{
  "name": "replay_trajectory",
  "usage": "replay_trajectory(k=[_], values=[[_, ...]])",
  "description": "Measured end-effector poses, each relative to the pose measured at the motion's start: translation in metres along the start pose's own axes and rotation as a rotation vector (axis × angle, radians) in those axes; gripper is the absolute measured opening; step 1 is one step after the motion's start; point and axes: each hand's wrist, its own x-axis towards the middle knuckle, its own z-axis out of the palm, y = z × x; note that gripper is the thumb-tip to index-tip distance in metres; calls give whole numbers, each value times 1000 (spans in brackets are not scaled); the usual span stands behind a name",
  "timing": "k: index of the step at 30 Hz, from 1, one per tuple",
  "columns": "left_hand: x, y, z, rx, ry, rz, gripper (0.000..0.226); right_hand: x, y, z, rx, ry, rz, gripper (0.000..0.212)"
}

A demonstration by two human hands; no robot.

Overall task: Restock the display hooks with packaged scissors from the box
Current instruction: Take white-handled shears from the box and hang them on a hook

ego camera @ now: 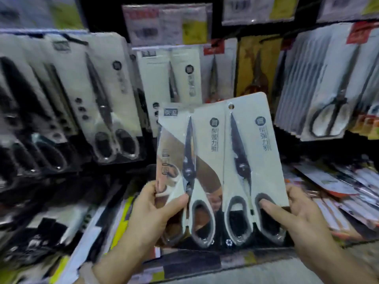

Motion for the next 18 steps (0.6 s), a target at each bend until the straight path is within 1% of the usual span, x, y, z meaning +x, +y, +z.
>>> replay_trajectory(k=[1, 2, 3, 4, 6, 8, 9, 12, 13, 15, 18], values=[[0, 3, -15, 3, 15, 20, 28, 1, -3, 15, -8, -21, -9, 80], [-1, 6, -30, 9, 35, 39, 31, 4, -4, 31, -2, -31, -15, 89], [-2, 9, -45, 11, 60, 54, 36, 8, -4, 45, 11, -50, -25, 89], [-2, 11, -60, 3, 90, 65, 42, 13, -4, 60, 27, -78, -40, 82], [-3, 14, -88, -10, 141, 79, 48, 19, -8, 91, 38, -133, -90, 67], [-5, 22, -114, -46, 180, 82, 51, 23, -11, 120, 12, -185, -121, 68], [-6, 25, -125, -68, 194, 93, 48, 25, -12, 133, 1, -198, -135, 66], [-8, 37, -154, -85, 257, 139, 35, 34, -20, 167, 32, -220, -181, 39], [-8, 40, -161, -96, 279, 156, 32, 37, -23, 176, 39, -228, -206, 34], [-8, 46, -171, -115, 299, 182, 32, 44, -32, 192, 52, -248, -258, 32], [-7, 56, -182, -128, 303, 226, 40, 52, -47, 208, 86, -271, -322, 32]])
